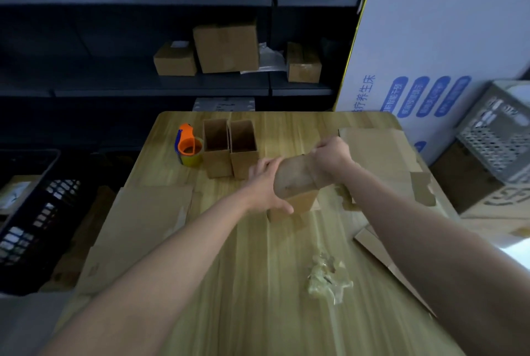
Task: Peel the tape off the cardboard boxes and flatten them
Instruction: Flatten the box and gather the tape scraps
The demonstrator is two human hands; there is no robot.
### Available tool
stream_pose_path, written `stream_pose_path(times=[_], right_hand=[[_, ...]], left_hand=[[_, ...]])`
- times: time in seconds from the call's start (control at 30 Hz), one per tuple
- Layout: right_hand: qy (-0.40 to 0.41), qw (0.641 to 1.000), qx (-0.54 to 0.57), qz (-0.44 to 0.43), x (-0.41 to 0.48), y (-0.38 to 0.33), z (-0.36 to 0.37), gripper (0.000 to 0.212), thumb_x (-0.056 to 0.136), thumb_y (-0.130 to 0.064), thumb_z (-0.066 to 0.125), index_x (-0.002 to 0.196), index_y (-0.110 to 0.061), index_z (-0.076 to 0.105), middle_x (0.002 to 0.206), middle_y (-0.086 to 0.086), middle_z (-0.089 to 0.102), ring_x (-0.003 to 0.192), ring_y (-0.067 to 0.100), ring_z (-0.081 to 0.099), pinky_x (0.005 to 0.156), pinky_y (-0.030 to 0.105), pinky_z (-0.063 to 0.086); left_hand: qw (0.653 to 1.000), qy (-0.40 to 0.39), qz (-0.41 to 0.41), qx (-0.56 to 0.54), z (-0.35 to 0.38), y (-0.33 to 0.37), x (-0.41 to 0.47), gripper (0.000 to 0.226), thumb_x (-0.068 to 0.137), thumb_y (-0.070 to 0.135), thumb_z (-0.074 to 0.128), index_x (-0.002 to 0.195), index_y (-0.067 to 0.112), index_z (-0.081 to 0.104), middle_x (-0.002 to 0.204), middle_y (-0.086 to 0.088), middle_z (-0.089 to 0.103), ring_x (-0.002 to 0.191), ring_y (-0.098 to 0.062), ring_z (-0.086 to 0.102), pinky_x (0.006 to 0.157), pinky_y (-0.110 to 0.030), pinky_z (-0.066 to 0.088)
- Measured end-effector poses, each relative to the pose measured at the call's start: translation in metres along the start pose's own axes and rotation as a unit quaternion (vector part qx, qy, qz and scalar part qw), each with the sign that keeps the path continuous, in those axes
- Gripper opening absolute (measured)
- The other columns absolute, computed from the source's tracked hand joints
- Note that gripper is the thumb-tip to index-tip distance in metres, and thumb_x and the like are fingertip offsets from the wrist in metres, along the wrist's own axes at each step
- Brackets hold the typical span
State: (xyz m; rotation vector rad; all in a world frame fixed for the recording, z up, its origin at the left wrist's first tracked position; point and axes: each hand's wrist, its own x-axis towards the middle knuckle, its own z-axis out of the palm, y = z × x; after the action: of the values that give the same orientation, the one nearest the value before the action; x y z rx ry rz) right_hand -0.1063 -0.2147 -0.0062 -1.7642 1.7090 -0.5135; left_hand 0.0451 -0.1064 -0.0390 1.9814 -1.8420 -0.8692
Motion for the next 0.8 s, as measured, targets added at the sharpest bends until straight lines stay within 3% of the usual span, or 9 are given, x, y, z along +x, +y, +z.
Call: stream_pose_path(times=[0.1, 0.17, 0.23, 0.3, 0.37, 0.47, 0.7, 0.8], right_hand=[[-0.035, 0.998, 0.051, 0.010, -0.010, 0.004, 0.004, 0.015, 0.090, -0.013, 0.057, 0.094, -0.004, 0.069, 0.097, 0.012, 0.066, 0.084, 0.023, 0.058, 0.068, 0.025, 0.040], [-0.066, 0.995, 0.064, -0.040, -0.021, 0.006, 0.007, 0.018, 0.090, -0.018, 0.061, 0.104, -0.007, 0.066, 0.102, 0.010, 0.063, 0.096, 0.025, 0.059, 0.073, 0.026, 0.042], [-0.147, 0.983, -0.001, -0.106, -0.032, 0.006, 0.010, 0.048, 0.085, -0.030, 0.068, 0.128, -0.014, 0.054, 0.126, 0.011, 0.054, 0.120, 0.029, 0.050, 0.092, 0.036, 0.045], [-0.231, 0.952, -0.136, -0.148, -0.042, 0.007, 0.015, 0.085, 0.076, -0.042, 0.074, 0.146, -0.024, 0.029, 0.151, 0.006, 0.030, 0.140, 0.033, 0.022, 0.111, 0.053, 0.027], [-0.270, 0.912, -0.247, -0.185, -0.052, 0.009, 0.022, 0.103, 0.071, -0.046, 0.076, 0.150, -0.027, 0.014, 0.157, -0.001, 0.015, 0.144, 0.032, 0.004, 0.111, 0.059, 0.013], [-0.282, 0.882, -0.310, -0.216, -0.062, 0.013, 0.041, 0.107, 0.070, -0.049, 0.076, 0.151, -0.026, 0.010, 0.158, -0.004, 0.011, 0.144, 0.031, -0.001, 0.113, 0.060, 0.008], [-0.272, 0.870, -0.338, -0.234, -0.078, 0.009, 0.079, 0.104, 0.071, -0.056, 0.072, 0.151, -0.026, 0.012, 0.158, -0.006, 0.012, 0.145, 0.030, -0.007, 0.113, 0.057, 0.002], [-0.270, 0.861, -0.369, -0.222, -0.076, -0.001, 0.083, 0.103, 0.070, -0.053, 0.074, 0.151, -0.023, 0.015, 0.157, -0.003, 0.016, 0.145, 0.031, -0.004, 0.112, 0.058, 0.004]], left_hand=[[1.000, 0.010, -0.008, 0.002, 0.001, -0.005, -0.015, 0.115, 0.062, 0.035, 0.084, 0.148, 0.035, 0.008, 0.146, 0.012, 0.011, 0.137, -0.024, 0.013, 0.111, -0.047, 0.025], [1.000, 0.023, -0.021, -0.003, -0.001, -0.010, -0.026, 0.110, 0.061, 0.035, 0.085, 0.146, 0.029, 0.015, 0.145, 0.005, 0.020, 0.134, -0.023, 0.022, 0.110, -0.044, 0.030], [0.999, 0.019, -0.036, 0.003, -0.003, -0.016, -0.036, 0.105, 0.059, 0.036, 0.086, 0.142, 0.023, 0.022, 0.142, 0.001, 0.027, 0.130, -0.021, 0.028, 0.108, -0.040, 0.034], [0.999, 0.009, -0.050, 0.016, 0.000, -0.023, -0.046, 0.103, 0.059, 0.036, 0.086, 0.141, 0.023, 0.024, 0.143, 0.001, 0.027, 0.130, -0.020, 0.030, 0.107, -0.039, 0.036], [0.998, 0.011, -0.068, 0.014, 0.005, -0.030, -0.056, 0.104, 0.059, 0.035, 0.086, 0.140, 0.024, 0.023, 0.144, 0.002, 0.025, 0.130, -0.020, 0.030, 0.106, -0.039, 0.036], [0.996, 0.020, -0.087, 0.005, 0.010, -0.042, -0.066, 0.102, 0.056, 0.036, 0.087, 0.136, 0.024, 0.025, 0.140, 0.001, 0.028, 0.126, -0.019, 0.030, 0.102, -0.037, 0.035], [0.992, 0.018, -0.120, -0.045, 0.019, -0.073, -0.086, 0.103, 0.061, 0.035, 0.087, 0.144, 0.018, 0.027, 0.145, -0.002, 0.022, 0.135, -0.022, 0.025, 0.112, -0.043, 0.029], [0.990, 0.046, -0.112, -0.077, 0.013, -0.079, -0.086, 0.090, 0.068, 0.035, 0.083, 0.144, 0.015, 0.038, 0.141, -0.001, 0.026, 0.134, -0.021, 0.026, 0.114, -0.037, 0.024]])
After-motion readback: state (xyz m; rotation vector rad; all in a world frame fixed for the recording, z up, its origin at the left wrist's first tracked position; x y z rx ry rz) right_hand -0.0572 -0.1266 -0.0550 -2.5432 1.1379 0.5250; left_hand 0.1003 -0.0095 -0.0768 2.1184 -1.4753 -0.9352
